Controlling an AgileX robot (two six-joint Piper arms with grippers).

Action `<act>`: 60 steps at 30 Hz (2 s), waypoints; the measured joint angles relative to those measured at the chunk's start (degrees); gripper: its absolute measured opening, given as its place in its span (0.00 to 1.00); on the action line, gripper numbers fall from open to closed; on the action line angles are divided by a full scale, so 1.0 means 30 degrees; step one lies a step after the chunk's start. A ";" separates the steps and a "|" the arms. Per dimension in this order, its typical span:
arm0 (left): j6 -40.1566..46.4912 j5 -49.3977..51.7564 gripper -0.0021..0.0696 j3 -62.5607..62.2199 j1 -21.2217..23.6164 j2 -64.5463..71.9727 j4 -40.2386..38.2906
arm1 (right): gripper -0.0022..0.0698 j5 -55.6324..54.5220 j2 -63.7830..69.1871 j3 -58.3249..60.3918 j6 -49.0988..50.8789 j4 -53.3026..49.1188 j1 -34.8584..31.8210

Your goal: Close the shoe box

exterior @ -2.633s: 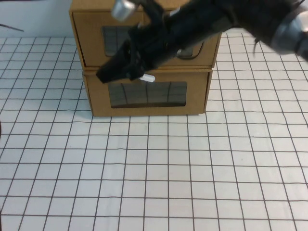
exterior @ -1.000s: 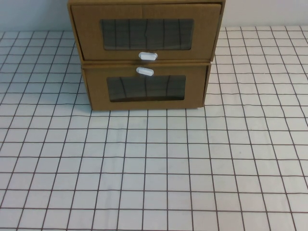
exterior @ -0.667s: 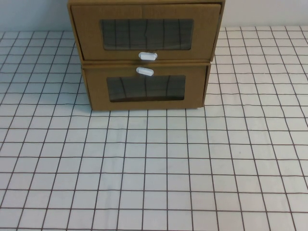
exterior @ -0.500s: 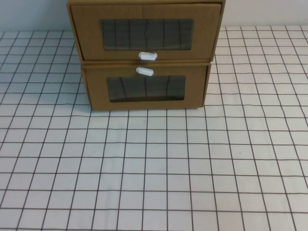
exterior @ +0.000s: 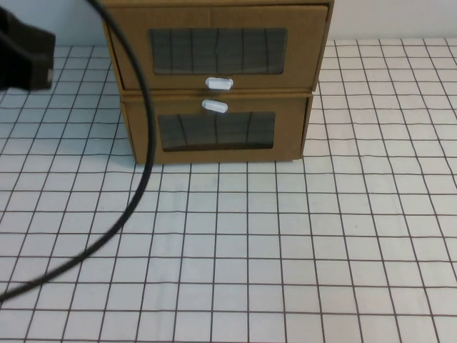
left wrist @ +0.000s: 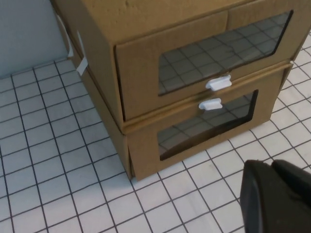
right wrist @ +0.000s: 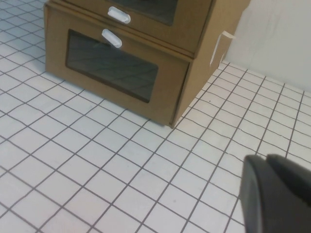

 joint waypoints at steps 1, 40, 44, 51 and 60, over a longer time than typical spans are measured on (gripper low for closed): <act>0.0000 -0.0761 0.02 0.1132 0.0000 -0.0583 0.0000 | 0.01 0.0137 0.0000 0.0000 0.0000 0.0000 0.0000; -0.4537 -0.9264 0.02 1.7678 0.0000 -1.1478 -0.0067 | 0.01 0.1312 0.0000 0.0000 0.0000 0.1950 0.0000; -0.4537 -0.9264 0.02 1.7678 0.0000 -1.1478 -0.0067 | 0.01 0.1312 0.0000 0.0000 0.0000 0.1995 0.0000; -0.4537 -0.9264 0.02 1.7678 0.0000 -1.1478 -0.0067 | 0.01 0.1312 0.0000 0.0000 0.0000 0.1995 0.0000; -0.4537 -0.9264 0.02 1.7678 0.0000 -1.1619 0.0295 | 0.01 0.1312 0.0000 0.0000 0.0000 0.1995 0.0000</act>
